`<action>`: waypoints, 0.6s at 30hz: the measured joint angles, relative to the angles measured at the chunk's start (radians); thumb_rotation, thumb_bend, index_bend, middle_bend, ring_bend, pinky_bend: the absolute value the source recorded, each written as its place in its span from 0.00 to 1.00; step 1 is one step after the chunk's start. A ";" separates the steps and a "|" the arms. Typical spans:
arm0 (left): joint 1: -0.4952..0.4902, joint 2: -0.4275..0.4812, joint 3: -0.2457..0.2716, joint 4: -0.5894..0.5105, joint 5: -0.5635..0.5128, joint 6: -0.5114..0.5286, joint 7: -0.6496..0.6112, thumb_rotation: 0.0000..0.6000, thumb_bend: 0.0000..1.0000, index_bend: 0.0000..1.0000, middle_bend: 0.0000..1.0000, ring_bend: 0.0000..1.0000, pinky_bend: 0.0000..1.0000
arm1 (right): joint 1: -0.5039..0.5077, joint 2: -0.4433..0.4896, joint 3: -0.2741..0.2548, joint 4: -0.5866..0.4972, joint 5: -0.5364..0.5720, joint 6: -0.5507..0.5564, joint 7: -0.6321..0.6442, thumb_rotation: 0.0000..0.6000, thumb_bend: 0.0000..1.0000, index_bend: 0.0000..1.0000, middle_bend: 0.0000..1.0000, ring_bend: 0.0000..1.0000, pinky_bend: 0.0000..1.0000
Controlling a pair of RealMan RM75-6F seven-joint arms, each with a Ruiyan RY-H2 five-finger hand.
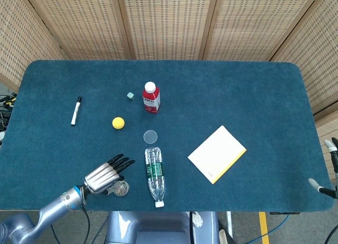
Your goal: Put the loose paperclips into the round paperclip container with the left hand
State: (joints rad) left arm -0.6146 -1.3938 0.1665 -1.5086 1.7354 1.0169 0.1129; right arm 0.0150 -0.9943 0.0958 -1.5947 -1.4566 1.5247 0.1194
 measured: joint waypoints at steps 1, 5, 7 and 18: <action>-0.001 -0.002 0.000 0.000 0.001 -0.003 -0.002 1.00 0.41 0.67 0.00 0.00 0.00 | 0.000 0.000 0.000 0.000 0.000 0.000 0.001 1.00 0.00 0.00 0.00 0.00 0.00; -0.004 -0.006 0.002 -0.001 0.001 -0.012 -0.004 1.00 0.40 0.61 0.00 0.00 0.00 | -0.001 0.001 0.001 0.000 0.001 0.002 0.003 1.00 0.00 0.00 0.00 0.00 0.00; -0.005 -0.006 0.002 -0.003 -0.001 -0.016 -0.002 1.00 0.37 0.56 0.00 0.00 0.00 | -0.001 0.001 0.001 0.001 0.001 0.002 0.005 1.00 0.00 0.00 0.00 0.00 0.00; -0.003 0.003 0.002 -0.017 -0.005 -0.014 -0.011 1.00 0.26 0.45 0.00 0.00 0.00 | -0.003 0.003 0.001 0.002 -0.001 0.005 0.010 1.00 0.00 0.00 0.00 0.00 0.00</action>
State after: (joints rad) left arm -0.6181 -1.3906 0.1681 -1.5253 1.7301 1.0030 0.1014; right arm 0.0117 -0.9917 0.0967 -1.5929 -1.4576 1.5298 0.1295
